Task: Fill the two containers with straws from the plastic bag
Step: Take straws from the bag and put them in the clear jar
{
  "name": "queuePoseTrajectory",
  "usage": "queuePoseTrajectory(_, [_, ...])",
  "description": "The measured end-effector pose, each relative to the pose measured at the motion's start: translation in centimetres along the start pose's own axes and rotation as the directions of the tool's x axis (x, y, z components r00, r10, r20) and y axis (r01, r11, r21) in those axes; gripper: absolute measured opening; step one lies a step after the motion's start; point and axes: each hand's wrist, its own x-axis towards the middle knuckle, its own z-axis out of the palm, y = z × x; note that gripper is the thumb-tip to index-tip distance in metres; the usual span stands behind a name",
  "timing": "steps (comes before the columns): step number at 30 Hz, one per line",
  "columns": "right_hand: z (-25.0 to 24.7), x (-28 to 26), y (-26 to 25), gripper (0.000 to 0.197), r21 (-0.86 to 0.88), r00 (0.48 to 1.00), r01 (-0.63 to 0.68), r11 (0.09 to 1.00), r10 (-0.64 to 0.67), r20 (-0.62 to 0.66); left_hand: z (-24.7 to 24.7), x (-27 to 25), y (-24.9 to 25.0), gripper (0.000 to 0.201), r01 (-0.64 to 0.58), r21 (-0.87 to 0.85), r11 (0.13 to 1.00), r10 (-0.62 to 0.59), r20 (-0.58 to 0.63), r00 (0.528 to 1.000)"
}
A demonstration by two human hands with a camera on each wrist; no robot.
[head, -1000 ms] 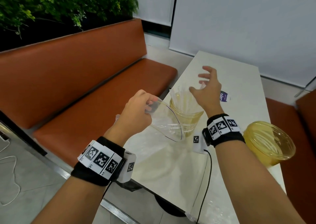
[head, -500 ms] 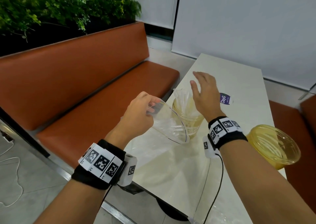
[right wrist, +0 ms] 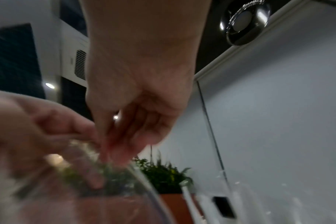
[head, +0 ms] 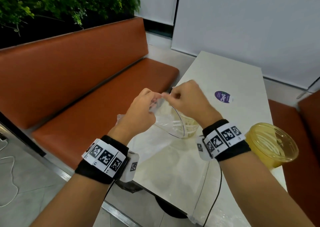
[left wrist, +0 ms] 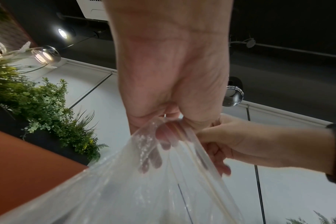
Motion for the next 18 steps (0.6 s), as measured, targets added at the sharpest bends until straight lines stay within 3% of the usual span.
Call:
queuePoseTrajectory(2, [1.8,-1.0,-1.2,0.027,0.013,0.946,0.020,1.000,-0.023,0.323,0.1,0.0,0.1,0.064,-0.011,-0.024,1.000,0.012,0.013,1.000])
queuePoseTrajectory(3, [2.9,-1.5,-1.5,0.019,-0.013,0.908,0.035,0.999,-0.027,0.419,0.1,-0.1,0.2,0.062,-0.016,-0.035,0.999,0.017,0.016,1.000])
queuePoseTrajectory(7, [5.7,-2.9,-1.0,0.049,-0.215,0.780,0.082,0.973,0.072,0.622,0.2,-0.1,0.0,0.069,-0.027,-0.030,0.999,0.029,0.039,0.999])
queuePoseTrajectory(10, [6.0,-3.4,-0.9,0.051,-0.432,0.747,0.291,0.854,0.079,0.660,0.7,-0.1,-0.5,0.072,0.005,-0.029,1.000,-0.003,0.089,0.996])
queuePoseTrajectory(12, [6.2,-3.7,-1.0,0.048,-0.463,0.741,0.329,0.823,0.078,0.666,1.1,-0.1,-0.9,0.071,0.026,-0.013,1.000,-0.025,0.108,0.994])
queuePoseTrajectory(15, [6.3,-4.0,-0.9,0.048,-0.445,0.710,0.301,0.843,0.114,0.695,1.4,-0.2,-1.0,0.059,0.010,-0.029,1.000,-0.006,0.114,0.993])
queuePoseTrajectory(18, [5.8,-3.7,-0.9,0.046,-0.401,0.697,0.175,0.899,0.174,0.696,1.5,-0.4,-0.8,0.058,-0.016,-0.080,0.997,0.026,0.126,0.992])
